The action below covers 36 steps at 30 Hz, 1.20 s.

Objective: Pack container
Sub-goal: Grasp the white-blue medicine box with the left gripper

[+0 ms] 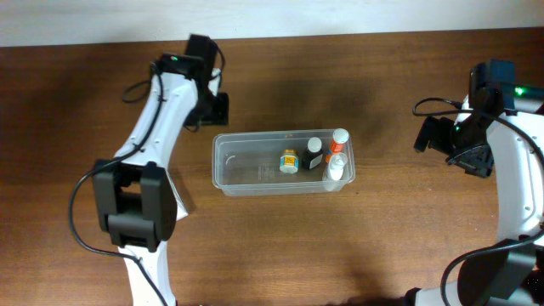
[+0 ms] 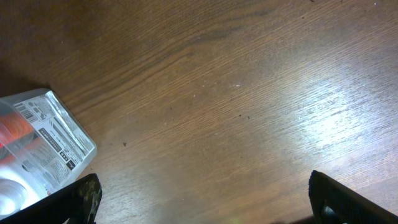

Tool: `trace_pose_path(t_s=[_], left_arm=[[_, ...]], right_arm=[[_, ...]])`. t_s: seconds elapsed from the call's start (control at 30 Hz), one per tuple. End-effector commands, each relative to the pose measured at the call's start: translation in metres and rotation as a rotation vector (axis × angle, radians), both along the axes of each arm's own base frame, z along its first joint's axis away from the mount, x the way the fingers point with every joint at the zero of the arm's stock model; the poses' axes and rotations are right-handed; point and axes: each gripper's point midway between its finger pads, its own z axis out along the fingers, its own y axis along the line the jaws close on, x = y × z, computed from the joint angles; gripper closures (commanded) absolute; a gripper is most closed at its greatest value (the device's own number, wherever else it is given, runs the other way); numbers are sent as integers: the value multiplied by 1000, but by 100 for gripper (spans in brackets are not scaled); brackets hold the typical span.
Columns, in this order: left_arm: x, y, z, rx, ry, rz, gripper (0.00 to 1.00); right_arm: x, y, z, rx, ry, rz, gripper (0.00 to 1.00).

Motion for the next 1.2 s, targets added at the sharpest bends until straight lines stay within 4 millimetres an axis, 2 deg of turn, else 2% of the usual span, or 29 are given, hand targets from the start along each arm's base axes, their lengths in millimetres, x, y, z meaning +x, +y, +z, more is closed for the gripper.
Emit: trace_pose_path(t_s=[0.0, 0.1, 0.13, 0.27, 0.4, 0.5, 0.6, 0.67, 0.73, 0.8, 0.93, 1.1, 1.17], left_arm=[[0, 35, 60, -46, -61, 215, 31], [-26, 66, 87, -48, -29, 330, 30], [-41, 79, 98, -43, -15, 358, 30], [-79, 104, 129, 7, -6, 409, 30], [-108, 113, 145, 62, -6, 419, 30], [-124, 119, 142, 99, 9, 429, 29], [-137, 121, 123, 113, 53, 445, 23], [-141, 121, 98, 104, 91, 448, 15], [-147, 117, 61, 90, 151, 446, 8], [-156, 113, 23, 75, 203, 442, 7], [-168, 99, -36, -21, 242, 447, 7], [-178, 112, -74, -53, 233, 502, 5], [-179, 113, -81, -58, 220, 508, 5]], right_arm=[[-1, 0, -1, 3, 4, -4, 2], [-1, 0, -1, 3, 3, -4, 2], [-1, 0, -1, 3, 3, -4, 2], [-1, 0, -1, 3, 3, -4, 2], [-1, 0, -1, 3, 2, -4, 2], [-1, -1, -1, 2, 3, -4, 2], [-1, -1, -1, 2, 3, -4, 2], [-1, -1, -1, 2, 1, -4, 2], [0, -1, -1, 2, -2, -4, 2], [0, -1, -1, 1, -1, -4, 2], [0, -1, -1, 2, -1, -4, 2], [0, -1, -1, 2, -1, -4, 2], [0, -1, -1, 2, -1, -4, 2]])
